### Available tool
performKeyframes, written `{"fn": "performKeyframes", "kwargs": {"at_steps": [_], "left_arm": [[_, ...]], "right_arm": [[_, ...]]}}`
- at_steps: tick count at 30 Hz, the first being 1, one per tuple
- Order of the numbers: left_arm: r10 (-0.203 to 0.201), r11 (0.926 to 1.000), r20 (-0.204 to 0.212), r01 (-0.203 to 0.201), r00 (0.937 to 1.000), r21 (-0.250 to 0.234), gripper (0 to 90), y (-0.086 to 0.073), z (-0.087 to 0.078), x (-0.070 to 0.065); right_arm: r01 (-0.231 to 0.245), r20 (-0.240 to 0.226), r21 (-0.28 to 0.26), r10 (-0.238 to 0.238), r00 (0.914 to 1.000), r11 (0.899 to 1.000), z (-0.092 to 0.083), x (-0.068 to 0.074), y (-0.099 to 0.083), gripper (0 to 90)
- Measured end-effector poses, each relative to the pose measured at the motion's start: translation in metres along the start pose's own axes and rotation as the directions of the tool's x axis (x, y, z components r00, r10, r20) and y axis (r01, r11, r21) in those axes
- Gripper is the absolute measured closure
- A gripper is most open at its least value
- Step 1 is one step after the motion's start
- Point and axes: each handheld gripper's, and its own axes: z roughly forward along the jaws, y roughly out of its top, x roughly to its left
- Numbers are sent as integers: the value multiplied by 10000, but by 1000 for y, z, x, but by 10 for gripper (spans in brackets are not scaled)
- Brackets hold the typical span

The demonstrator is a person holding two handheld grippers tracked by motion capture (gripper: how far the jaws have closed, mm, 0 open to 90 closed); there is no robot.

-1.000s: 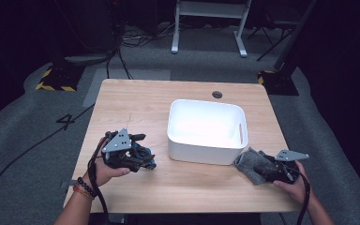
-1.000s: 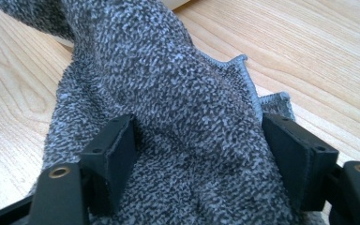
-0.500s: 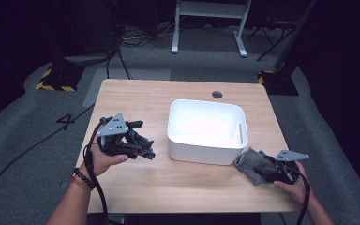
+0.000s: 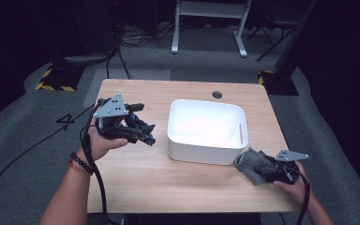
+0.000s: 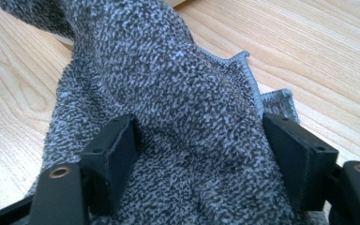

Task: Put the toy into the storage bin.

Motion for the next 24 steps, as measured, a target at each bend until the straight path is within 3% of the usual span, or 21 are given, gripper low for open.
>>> {"fn": "performKeyframes", "kwargs": {"at_steps": [9,14,24], "left_arm": [[535,9985,69,-535,9985,-69,245,26,1,0],[616,9978,168,-612,9980,-239,245,39,2,1],[889,9960,501,-885,9948,-94,244,60,13,4]], "right_arm": [[-11,4,6,11,10000,10000,1,0,0,281],[-7,-3,30,7,10000,10000,1,0,0,281],[-19,13,41,19,10000,10000,1,0,-1,280]]}}
